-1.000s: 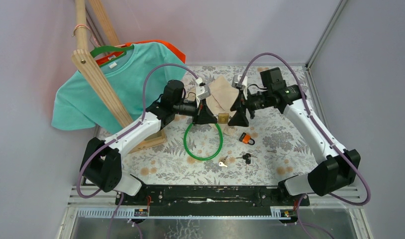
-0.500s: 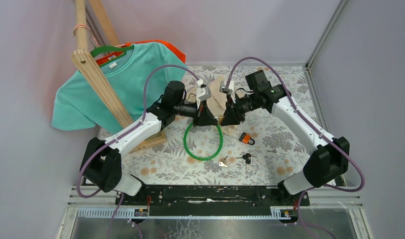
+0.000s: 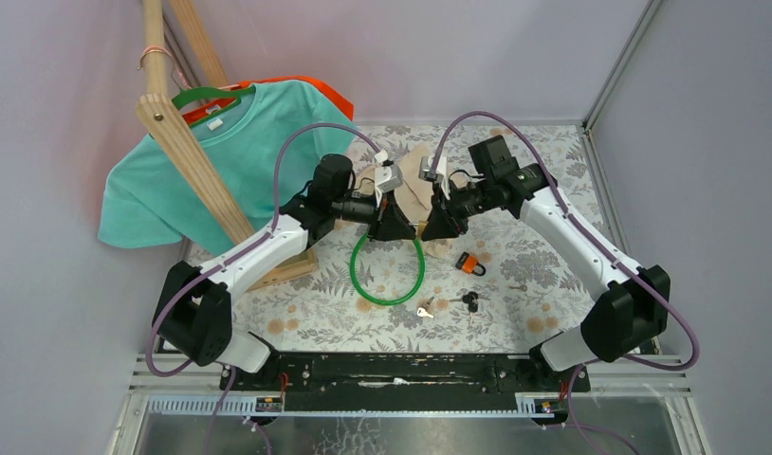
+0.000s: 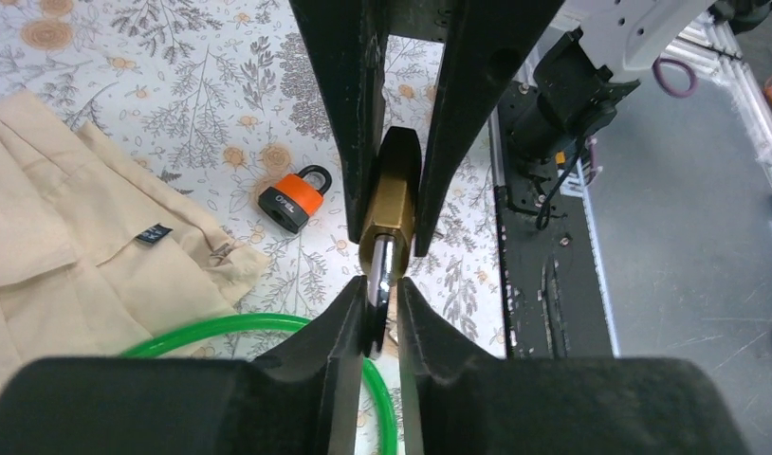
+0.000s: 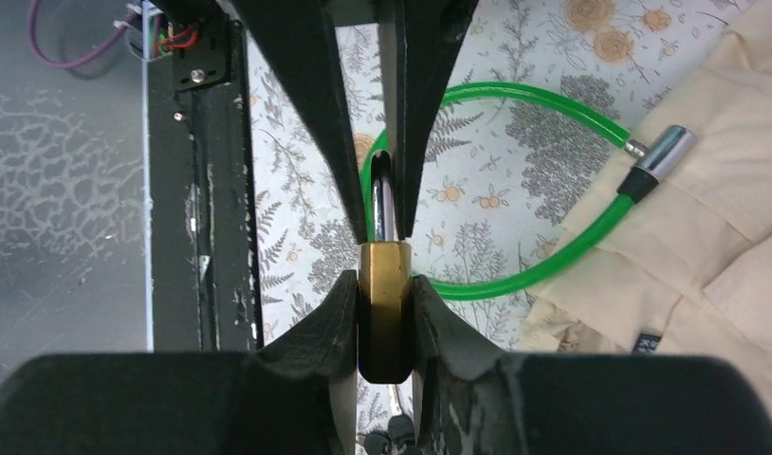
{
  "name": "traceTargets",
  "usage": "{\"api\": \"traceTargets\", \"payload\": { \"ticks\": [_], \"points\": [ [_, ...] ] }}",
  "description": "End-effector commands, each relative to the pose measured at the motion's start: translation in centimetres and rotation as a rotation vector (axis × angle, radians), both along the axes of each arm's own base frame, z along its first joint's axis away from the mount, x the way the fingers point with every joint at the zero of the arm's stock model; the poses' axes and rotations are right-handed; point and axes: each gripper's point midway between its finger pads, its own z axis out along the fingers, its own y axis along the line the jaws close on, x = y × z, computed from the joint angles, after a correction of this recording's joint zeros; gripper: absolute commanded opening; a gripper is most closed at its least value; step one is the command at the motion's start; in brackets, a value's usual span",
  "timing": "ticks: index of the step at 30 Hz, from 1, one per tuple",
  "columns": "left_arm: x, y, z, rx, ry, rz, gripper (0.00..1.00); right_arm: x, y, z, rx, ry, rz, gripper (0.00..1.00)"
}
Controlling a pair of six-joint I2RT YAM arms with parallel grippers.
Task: Lock with the key
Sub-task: Place the lock at the center of the board.
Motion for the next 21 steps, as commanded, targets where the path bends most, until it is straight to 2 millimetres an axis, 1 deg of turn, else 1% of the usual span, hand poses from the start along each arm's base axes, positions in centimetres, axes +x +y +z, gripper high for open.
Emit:
{"api": "traceTargets", "payload": {
  "ticks": [1, 5, 6, 7, 8, 11, 13, 21],
  "points": [
    [0.5, -0.4, 2.2, -0.052, -0.077, 0.019, 0.31, 0.8, -0.4, 1.1, -0.008, -0.079, -0.047, 0.00],
    [0.4, -0.2, 2.2, -0.053, -0.078, 0.021, 0.54, 1.6, -1.4, 1.0, -0.036, -0.113, -0.100, 0.00],
    [0.5, -0.2, 2.2, -0.051, -0.080, 0.025, 0.58, 1.8, -1.7, 1.0, -0.038, -0.120, -0.114, 0.00],
    [0.5, -0.2, 2.1, -0.049, -0.081, 0.028, 0.65, 1.9, -2.0, 0.9, -0.041, -0.122, -0.125, 0.00],
    [0.6, -0.2, 2.0, -0.048, -0.081, 0.032, 0.76, 2.0, -2.4, 0.9, -0.044, -0.126, -0.139, 0.00],
    [0.8, -0.1, 2.1, -0.046, -0.089, 0.045, 0.98, 2.5, -3.7, 0.8, -0.057, -0.136, -0.182, 0.00],
    [1.0, -0.1, 2.1, -0.044, -0.091, 0.054, 1.00, 2.8, -4.6, 0.6, -0.067, -0.139, -0.212, 0.00],
    [1.4, 0.0, 2.2, -0.038, -0.101, 0.089, 1.00, 3.8, -8.4, -0.9, -0.141, -0.127, -0.343, 0.00]
  ]
}}
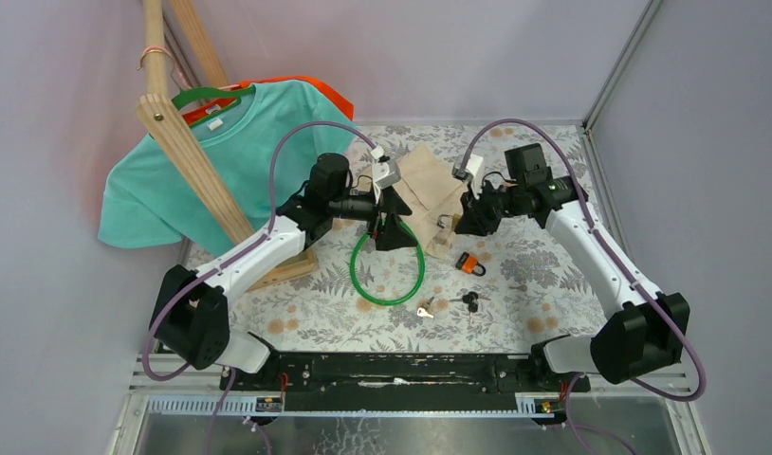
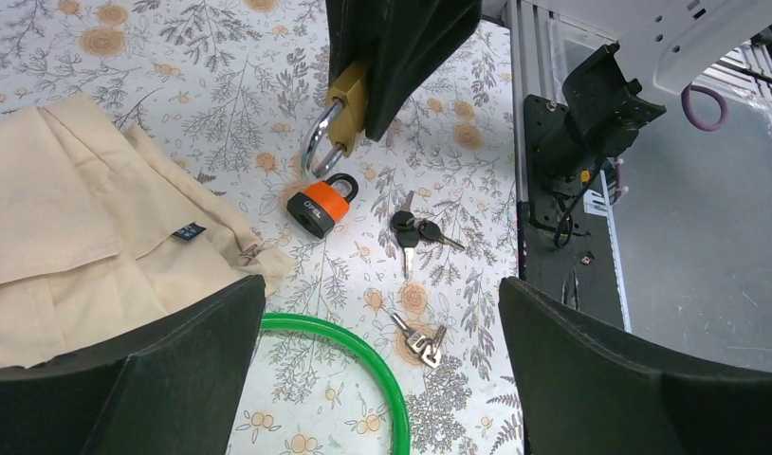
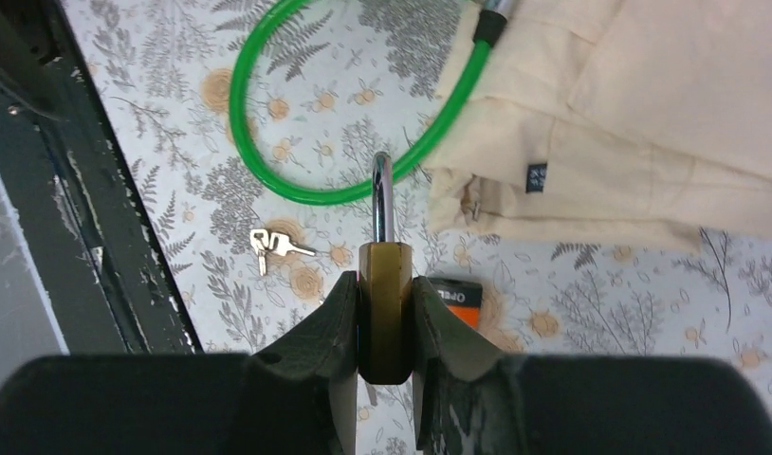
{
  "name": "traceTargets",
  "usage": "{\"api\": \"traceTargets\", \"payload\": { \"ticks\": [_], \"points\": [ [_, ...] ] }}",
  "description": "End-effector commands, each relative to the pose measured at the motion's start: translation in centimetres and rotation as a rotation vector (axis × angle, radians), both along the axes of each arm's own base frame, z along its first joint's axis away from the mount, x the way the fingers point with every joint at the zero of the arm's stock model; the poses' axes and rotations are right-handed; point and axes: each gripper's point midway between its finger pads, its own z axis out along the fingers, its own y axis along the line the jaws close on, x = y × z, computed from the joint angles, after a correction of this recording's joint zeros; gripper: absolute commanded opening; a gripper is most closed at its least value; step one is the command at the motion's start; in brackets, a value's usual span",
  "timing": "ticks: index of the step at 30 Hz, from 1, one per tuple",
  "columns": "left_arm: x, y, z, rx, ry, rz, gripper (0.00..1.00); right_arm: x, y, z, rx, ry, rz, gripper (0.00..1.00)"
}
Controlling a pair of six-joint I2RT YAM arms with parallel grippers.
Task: Lock with the key
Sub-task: Place the lock at the center of the board.
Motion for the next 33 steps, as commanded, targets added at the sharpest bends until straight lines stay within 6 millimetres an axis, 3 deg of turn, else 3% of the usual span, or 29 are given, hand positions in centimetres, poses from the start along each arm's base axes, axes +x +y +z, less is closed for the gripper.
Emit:
{"api": "traceTargets", "payload": {
  "ticks": [1, 10, 20, 25, 33],
  "points": [
    [0.5, 0.0, 1.6, -0.035, -0.080, 0.024, 1.00, 1.0, -1.9, 0.9, -0.018, -0.061, -0.081, 0.00],
    [0.9, 0.0, 1.3, -0.026, -0.081, 0.043, 1.00, 1.6, -6.3, -2.3, -0.107, 0.002, -0.239, 0.00],
    [1.2, -0.1, 1.5, -0.027, -0.058, 0.068, 1.00, 1.4, -11.1, -7.9, -0.204, 0.183, -0.379, 0.00],
    [1.4, -0.1, 1.4, -0.019, -0.038, 0.078, 1.00, 0.6, -12.4, -10.1, -0.231, 0.272, -0.409, 0.00],
    [1.2, -0.2, 1.4, -0.022, -0.039, 0.066, 1.00, -0.3, -12.9, -12.7, -0.257, 0.372, -0.415, 0.05]
  ]
}}
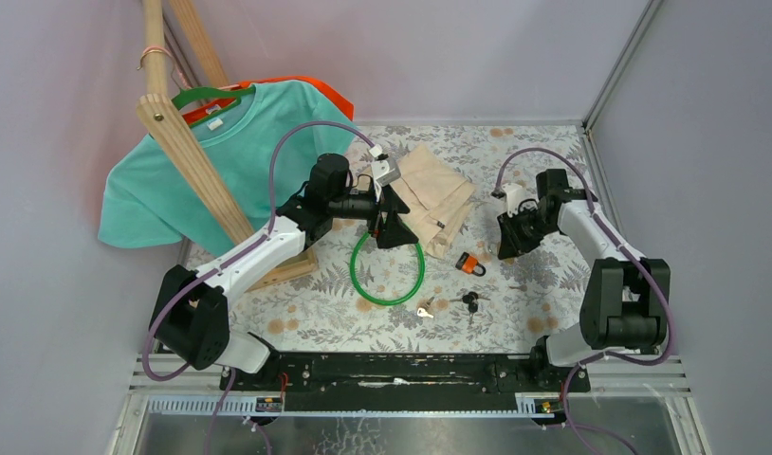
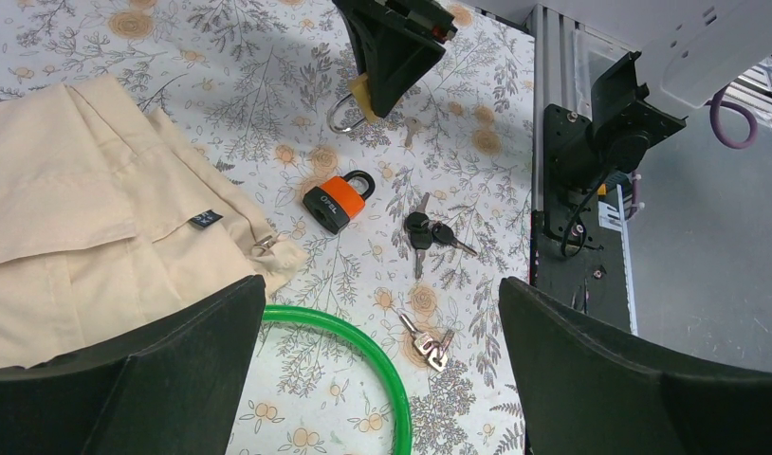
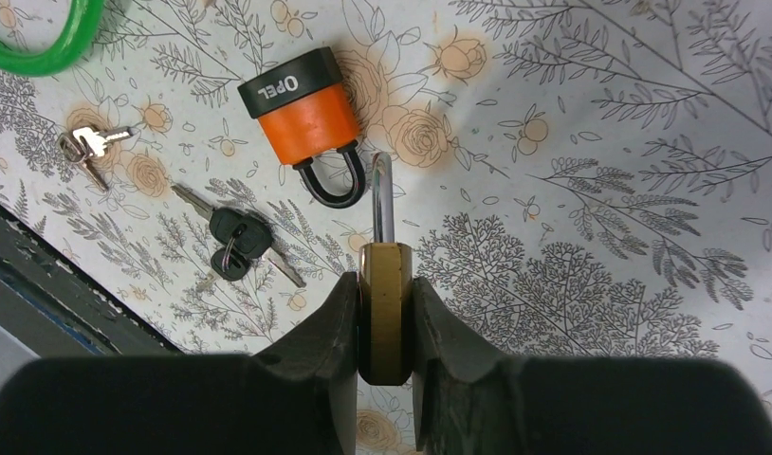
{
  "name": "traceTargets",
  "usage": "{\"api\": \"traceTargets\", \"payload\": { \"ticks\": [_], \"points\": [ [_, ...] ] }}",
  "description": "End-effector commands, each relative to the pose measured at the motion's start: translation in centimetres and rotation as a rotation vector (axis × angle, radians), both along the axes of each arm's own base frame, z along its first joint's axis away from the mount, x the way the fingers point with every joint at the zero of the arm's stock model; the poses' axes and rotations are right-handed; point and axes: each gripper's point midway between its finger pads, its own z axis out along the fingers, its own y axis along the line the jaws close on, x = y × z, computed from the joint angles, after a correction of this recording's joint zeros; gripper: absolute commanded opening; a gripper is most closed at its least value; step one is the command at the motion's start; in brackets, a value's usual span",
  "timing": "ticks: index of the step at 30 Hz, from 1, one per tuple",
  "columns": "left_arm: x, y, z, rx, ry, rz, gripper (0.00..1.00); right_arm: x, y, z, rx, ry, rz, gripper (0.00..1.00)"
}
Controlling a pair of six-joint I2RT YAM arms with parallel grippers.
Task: Lock with the key
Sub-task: Place the lock at the center of the board.
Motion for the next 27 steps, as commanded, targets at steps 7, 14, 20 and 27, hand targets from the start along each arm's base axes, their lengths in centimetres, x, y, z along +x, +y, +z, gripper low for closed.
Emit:
{"api": "traceTargets", "payload": {
  "ticks": [7, 14, 20, 27],
  "points": [
    [0.1, -0.2, 1.9, -0.041, -0.072, -0.006, 1.00, 0.2, -1.1, -1.7, 0.015, 0.083, -0.041, 0.09],
    [0.0, -0.2, 2.0, -0.043, -0.073, -0.004, 1.00, 0.3, -2.5, -2.9, 0.032, 0.128, -0.070, 0.14],
    [0.1, -0.2, 2.1, -0.045, -0.070, -0.003, 1.00, 0.7, -3.8, -4.5, 0.064, 0.168, -0.110, 0.18],
    [0.1, -0.1, 2.2, -0.043, -0.079, 0.002, 1.00, 0.8, -5.1, -5.8, 0.095, 0.198, -0.145, 0.32]
  ]
}}
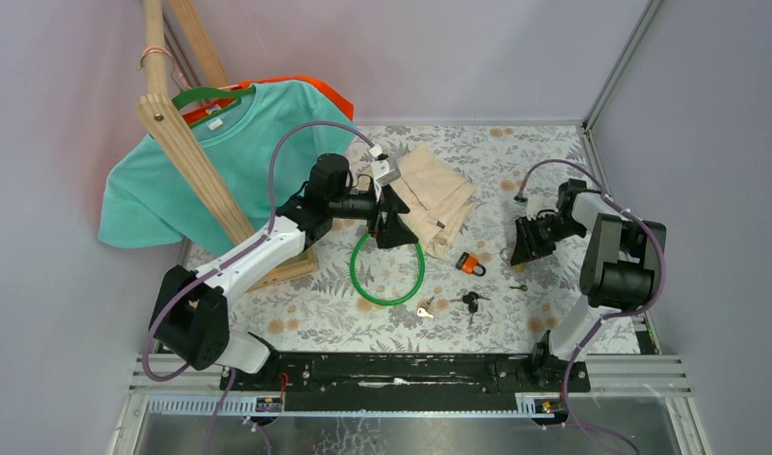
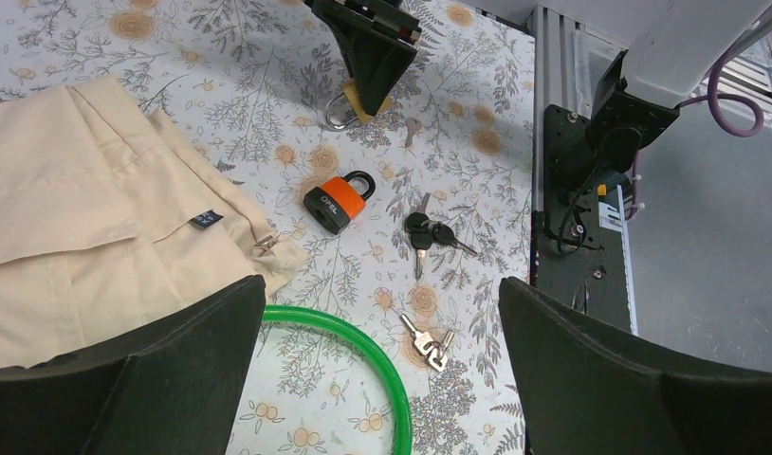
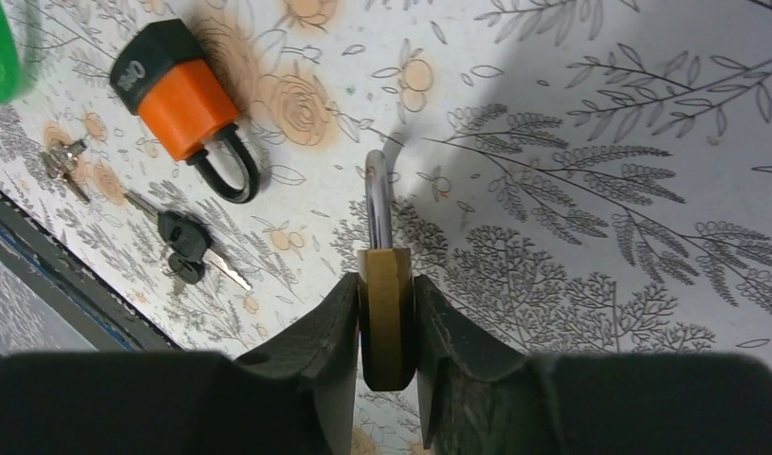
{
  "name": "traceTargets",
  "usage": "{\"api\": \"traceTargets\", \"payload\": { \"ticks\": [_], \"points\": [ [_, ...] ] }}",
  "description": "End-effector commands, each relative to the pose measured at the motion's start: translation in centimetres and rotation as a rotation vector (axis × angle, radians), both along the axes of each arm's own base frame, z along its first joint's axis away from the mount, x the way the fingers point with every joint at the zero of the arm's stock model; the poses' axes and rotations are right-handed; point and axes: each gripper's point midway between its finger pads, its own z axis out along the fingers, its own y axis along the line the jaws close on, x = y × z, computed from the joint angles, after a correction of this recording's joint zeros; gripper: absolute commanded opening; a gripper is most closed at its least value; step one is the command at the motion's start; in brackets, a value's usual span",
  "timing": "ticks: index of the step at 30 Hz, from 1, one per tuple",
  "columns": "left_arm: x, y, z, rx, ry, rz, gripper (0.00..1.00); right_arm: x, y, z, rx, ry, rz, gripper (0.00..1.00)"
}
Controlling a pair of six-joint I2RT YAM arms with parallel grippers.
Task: Lock with the key
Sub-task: Place the lock at the center of the board.
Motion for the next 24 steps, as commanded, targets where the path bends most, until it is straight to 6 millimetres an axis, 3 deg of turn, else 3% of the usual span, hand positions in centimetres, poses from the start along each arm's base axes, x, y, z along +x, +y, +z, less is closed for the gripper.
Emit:
{"api": "traceTargets", "payload": {
  "ticks": [1, 7, 24],
  "points": [
    [0.2, -0.1, 2.0, -0.041, -0.077, 0.004, 1.00, 0.7, -1.2, -0.7, -0.010, -0.010, 0.003, 0.34],
    [0.2, -0.1, 1.8, -0.038, -0.075, 0.002, 1.00, 0.6, -1.8, -1.4, 0.009, 0.015, -0.011, 0.45],
    [0.3, -0.1, 1.7, -0.034, -0.068, 0.005, 1.00, 1.1, -3.3, -2.1, -0.085, -0.045, -0.036, 0.52]
  ]
}}
